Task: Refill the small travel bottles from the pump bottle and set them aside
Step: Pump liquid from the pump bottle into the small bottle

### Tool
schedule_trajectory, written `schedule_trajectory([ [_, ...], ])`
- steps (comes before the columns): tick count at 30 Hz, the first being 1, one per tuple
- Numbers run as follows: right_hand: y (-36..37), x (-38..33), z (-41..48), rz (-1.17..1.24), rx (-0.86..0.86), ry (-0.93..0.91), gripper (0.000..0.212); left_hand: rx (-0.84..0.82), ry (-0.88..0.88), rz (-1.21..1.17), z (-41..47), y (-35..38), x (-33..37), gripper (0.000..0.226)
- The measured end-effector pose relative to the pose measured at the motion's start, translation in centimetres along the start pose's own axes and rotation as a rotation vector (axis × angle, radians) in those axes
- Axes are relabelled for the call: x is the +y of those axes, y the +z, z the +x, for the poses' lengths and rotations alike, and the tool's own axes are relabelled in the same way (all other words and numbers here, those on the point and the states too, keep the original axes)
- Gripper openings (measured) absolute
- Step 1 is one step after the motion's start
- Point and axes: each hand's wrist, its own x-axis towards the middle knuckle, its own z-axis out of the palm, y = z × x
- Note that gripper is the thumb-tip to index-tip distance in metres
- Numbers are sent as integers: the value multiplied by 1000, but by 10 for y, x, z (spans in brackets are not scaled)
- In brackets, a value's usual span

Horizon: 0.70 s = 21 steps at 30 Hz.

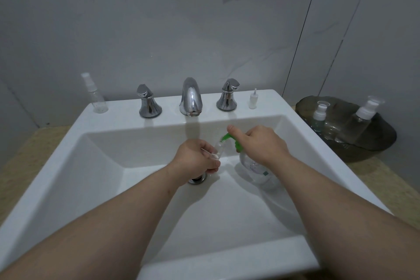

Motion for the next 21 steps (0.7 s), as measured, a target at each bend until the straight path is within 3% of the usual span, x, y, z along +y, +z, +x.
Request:
schedule_trajectory([
  [21,-1,-4,1,51,5,6,57,-5,26,31,-4,-1,3,21],
])
